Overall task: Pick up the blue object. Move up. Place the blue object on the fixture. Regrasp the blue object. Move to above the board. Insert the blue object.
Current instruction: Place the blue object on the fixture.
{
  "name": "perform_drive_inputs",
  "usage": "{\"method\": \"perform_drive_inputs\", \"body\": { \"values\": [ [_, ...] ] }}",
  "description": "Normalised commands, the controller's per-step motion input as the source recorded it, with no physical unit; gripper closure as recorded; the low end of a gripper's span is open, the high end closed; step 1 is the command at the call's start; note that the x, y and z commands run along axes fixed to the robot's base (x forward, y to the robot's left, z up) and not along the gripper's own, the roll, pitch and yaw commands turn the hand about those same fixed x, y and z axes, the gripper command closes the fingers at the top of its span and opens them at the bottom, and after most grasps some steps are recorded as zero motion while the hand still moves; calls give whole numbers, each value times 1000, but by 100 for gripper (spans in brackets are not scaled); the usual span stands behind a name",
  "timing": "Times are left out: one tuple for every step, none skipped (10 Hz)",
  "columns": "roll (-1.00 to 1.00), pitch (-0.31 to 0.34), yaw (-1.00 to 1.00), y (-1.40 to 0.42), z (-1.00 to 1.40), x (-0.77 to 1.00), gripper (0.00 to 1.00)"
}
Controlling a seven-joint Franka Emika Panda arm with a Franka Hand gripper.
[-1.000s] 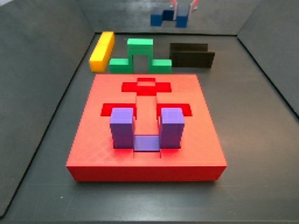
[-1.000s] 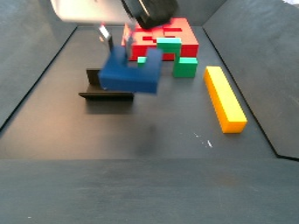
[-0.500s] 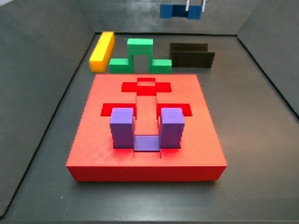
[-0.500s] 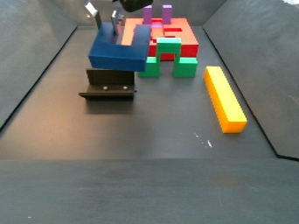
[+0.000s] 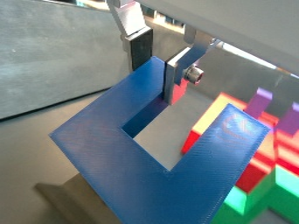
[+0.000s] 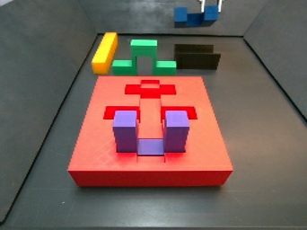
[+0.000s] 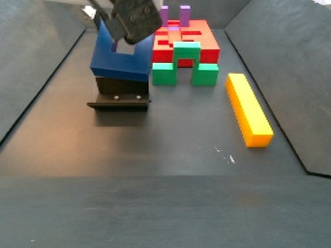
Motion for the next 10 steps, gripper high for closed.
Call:
{"method": "perform_drive_inputs", "body": {
  "values": [
    [-651, 234, 0, -26, -317, 820, 100],
    [-471, 326, 34, 0, -431, 723, 100],
    [-286, 400, 57, 0, -423, 623, 100],
    [-69, 449, 0, -6, -371, 457, 100],
    [-183, 554, 0, -9, -111, 511, 100],
    [-526, 206, -80, 0, -89, 537, 100],
    [-723, 0, -146, 0, -37, 454, 100],
    [-669, -91, -100, 17, -6, 423, 100],
    [-580, -117, -89, 60, 0, 489, 100],
    [-500, -163, -117, 157, 0, 394, 100]
  ]
}}
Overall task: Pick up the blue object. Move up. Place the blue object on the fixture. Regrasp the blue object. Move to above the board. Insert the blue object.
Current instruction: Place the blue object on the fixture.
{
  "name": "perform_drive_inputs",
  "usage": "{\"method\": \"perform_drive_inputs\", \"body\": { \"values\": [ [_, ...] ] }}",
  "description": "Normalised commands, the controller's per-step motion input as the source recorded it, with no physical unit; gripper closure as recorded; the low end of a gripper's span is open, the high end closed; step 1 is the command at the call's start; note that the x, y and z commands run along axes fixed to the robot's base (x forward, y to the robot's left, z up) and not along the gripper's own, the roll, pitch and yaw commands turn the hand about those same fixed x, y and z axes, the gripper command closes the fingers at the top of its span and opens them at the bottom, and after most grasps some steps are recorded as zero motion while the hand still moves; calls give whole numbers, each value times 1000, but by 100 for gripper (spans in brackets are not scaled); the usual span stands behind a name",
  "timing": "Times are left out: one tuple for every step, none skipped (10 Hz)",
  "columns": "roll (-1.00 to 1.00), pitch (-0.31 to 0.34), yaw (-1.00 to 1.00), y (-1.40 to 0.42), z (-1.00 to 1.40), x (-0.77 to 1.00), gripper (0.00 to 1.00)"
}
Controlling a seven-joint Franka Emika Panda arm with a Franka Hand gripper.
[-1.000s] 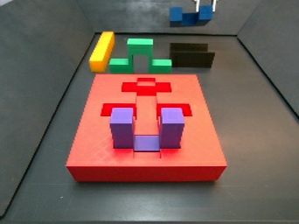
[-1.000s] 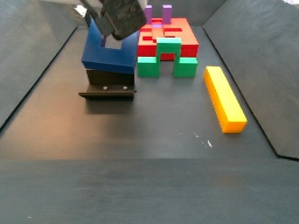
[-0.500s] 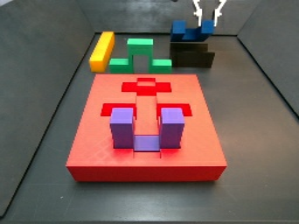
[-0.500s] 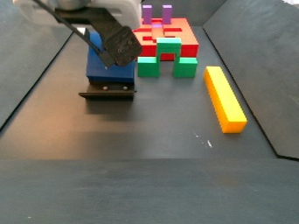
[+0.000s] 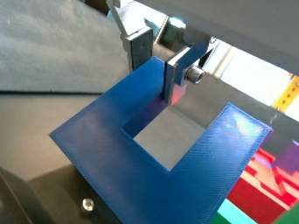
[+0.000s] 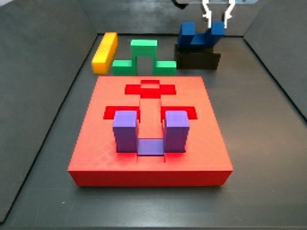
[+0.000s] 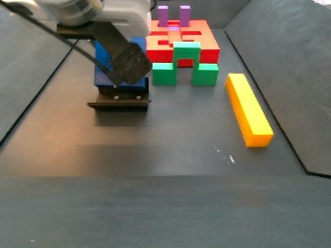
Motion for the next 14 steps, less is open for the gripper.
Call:
{"method": "perform_drive_inputs", "body": {
  "values": [
    [-180, -146, -77, 174, 109, 43, 100],
    [0, -77, -37, 43, 0, 237, 100],
    [0, -83, -31, 0, -29, 291, 100],
    [446, 0, -54, 0, -157, 260, 100],
    [609, 71, -49, -26, -277, 60, 100],
    [429, 40, -86, 0, -186, 0, 100],
    [0, 0, -89, 0, -20, 0, 100],
    [-143, -6, 0, 0, 0, -3, 100],
    [-223, -120, 0, 17, -37, -49, 100],
    [-357, -200, 0, 54, -77, -91, 100],
    [-280, -197, 0, 89, -103, -140, 100],
    [-166, -160, -20, 94, -106, -214, 100],
    [0, -117, 0, 71, -126, -211, 100],
    [29, 0, 0, 0, -60, -66, 100]
  ]
}}
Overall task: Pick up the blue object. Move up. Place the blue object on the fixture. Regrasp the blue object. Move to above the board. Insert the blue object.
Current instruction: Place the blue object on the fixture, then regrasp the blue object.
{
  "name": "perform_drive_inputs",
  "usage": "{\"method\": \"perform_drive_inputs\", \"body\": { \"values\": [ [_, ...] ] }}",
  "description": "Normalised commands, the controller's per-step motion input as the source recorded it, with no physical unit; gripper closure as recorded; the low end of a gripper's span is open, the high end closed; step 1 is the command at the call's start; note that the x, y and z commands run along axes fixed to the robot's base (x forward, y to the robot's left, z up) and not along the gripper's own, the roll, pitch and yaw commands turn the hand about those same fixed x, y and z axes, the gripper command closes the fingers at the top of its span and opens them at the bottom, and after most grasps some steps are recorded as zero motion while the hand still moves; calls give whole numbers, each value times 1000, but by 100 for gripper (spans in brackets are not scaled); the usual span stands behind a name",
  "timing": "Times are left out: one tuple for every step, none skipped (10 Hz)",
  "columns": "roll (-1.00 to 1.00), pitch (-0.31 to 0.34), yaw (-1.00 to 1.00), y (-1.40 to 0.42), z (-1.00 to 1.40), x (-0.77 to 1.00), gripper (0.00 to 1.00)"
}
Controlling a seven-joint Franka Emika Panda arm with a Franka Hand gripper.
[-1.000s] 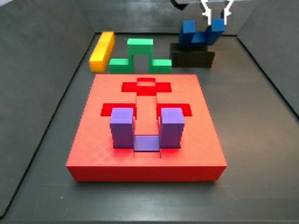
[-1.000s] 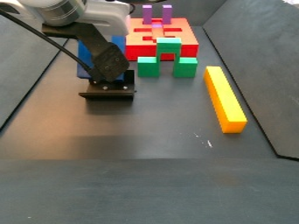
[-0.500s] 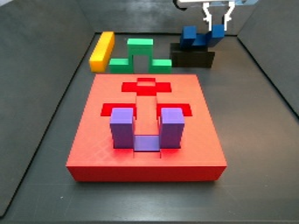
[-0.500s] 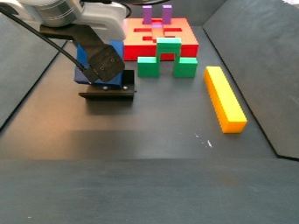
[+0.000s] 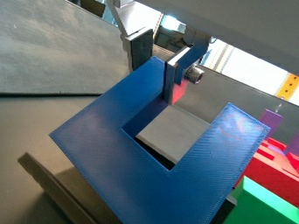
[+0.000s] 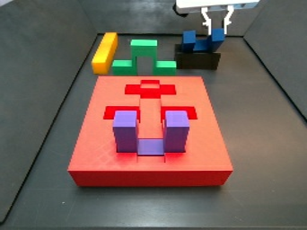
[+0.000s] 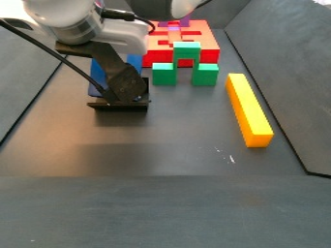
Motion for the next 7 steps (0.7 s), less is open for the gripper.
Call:
{"method": "perform_drive_inputs", "body": {
  "values": [
    [371, 83, 0, -37, -83, 0, 100],
    [451, 226, 0, -46, -111, 20, 100],
    [474, 249, 0, -26, -160, 29, 100],
    [257, 160, 0, 0, -34, 0, 100],
    [0, 0, 0, 0, 0, 0, 100],
    [0, 0, 0, 0, 0, 0, 0],
    [254, 69, 0, -6, 83, 80, 0]
  ]
}}
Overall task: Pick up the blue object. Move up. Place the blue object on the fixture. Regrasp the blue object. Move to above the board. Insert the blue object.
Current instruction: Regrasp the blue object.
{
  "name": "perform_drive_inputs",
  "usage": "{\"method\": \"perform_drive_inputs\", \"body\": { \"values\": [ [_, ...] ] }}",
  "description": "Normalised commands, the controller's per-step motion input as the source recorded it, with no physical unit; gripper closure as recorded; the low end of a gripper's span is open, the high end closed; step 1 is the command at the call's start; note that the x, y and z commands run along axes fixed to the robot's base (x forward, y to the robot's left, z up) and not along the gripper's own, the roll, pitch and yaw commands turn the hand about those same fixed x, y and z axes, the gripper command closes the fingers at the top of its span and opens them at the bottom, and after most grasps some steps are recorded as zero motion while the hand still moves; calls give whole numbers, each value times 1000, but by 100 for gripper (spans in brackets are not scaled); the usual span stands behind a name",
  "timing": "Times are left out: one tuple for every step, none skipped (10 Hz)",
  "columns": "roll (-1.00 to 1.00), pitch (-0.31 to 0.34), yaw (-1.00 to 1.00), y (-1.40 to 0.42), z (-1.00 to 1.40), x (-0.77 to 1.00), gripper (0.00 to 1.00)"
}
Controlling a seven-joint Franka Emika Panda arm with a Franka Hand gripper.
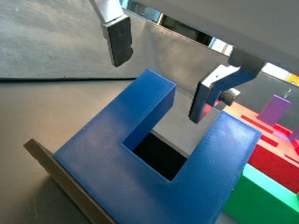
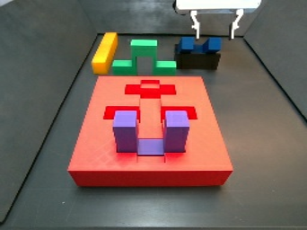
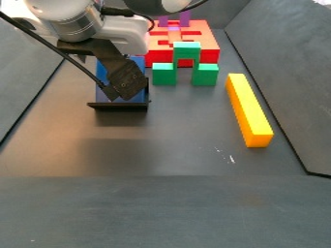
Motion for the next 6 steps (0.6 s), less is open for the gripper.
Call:
{"method": "perform_drive_inputs", "body": {
  "values": [
    [140, 106, 0, 91, 491, 100, 0],
    [231, 54, 0, 126, 811, 120, 0],
    [706, 20, 0, 0, 840, 203, 0],
    [1000, 11, 0, -46, 494, 229, 0],
    [1000, 51, 0, -54, 346, 257, 0],
    [1000, 77, 0, -60, 280, 303, 0]
  ]
}}
